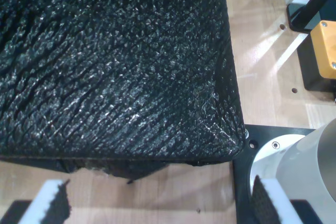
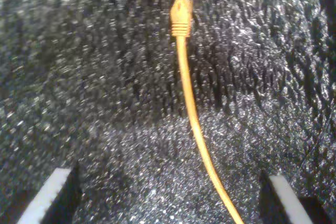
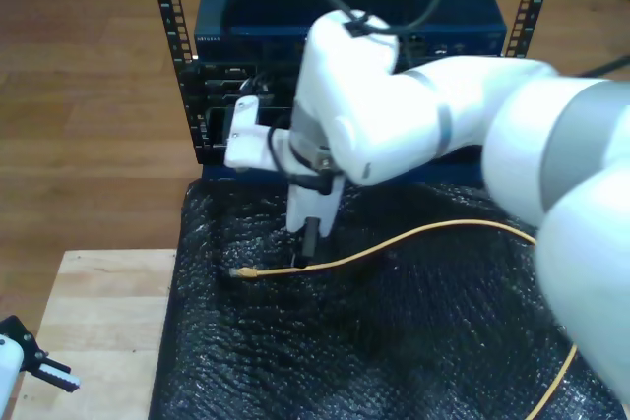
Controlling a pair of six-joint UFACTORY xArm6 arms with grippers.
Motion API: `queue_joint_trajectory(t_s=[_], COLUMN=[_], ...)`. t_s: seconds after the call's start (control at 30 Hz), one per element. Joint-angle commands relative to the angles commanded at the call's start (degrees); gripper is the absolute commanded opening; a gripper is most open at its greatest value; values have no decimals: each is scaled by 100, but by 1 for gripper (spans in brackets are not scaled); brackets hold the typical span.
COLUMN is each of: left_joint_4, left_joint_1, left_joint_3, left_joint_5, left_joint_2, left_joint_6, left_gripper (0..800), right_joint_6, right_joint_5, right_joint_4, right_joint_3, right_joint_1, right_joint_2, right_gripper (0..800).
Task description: Grab the cable and plug it in
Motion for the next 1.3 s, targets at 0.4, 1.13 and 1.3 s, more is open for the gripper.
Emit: queue_joint_trajectory(t_s=[0.4,1.13,1.3], left_joint_4=[0,0,0], left_joint_1=[9,9,9], left_joint_3=[-9,-18,-18], left_joint_5=[0,9,0], left_joint_2=[9,9,9], left_joint_6=[-35,-26,-26], left_gripper=[800,800,800], right_joint_6=[695,686,686], right_joint_5=[-132,-132,-141], right_joint_4=[-387,-985,-976], right_joint_3=[-484,-967,-976], right_joint_1=[571,633,651], right_joint_2=[958,1591,1626], right_gripper=[790,589,556])
